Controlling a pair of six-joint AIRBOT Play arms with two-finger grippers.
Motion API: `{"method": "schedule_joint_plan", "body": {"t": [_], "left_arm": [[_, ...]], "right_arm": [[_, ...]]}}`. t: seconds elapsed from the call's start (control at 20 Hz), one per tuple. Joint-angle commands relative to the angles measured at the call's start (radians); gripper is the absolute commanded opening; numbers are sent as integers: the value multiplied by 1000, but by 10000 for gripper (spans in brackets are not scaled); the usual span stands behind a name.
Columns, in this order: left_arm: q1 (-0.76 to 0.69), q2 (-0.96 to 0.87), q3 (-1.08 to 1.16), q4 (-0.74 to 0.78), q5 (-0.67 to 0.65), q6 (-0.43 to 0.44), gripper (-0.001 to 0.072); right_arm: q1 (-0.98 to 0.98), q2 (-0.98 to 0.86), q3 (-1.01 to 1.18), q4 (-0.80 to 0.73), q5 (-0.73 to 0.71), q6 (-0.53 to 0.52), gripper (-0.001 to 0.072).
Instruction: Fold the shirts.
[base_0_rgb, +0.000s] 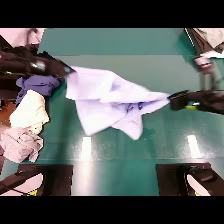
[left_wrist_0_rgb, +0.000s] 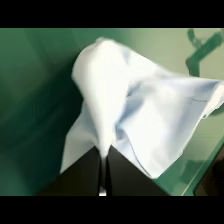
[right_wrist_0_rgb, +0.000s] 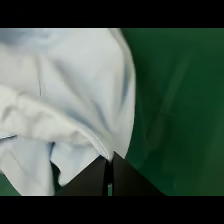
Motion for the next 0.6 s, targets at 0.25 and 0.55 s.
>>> {"method": "schedule_joint_plan", "body": {"t": [0.25,0.55], "left_arm": [[30,130,427,-4,-55,-67,24],[30,130,769,-3,-144,-146,24]], "right_arm": [[-339,107,401,153,-41,-90,16],[-378,-18,821,149,184,-108,16]]}}
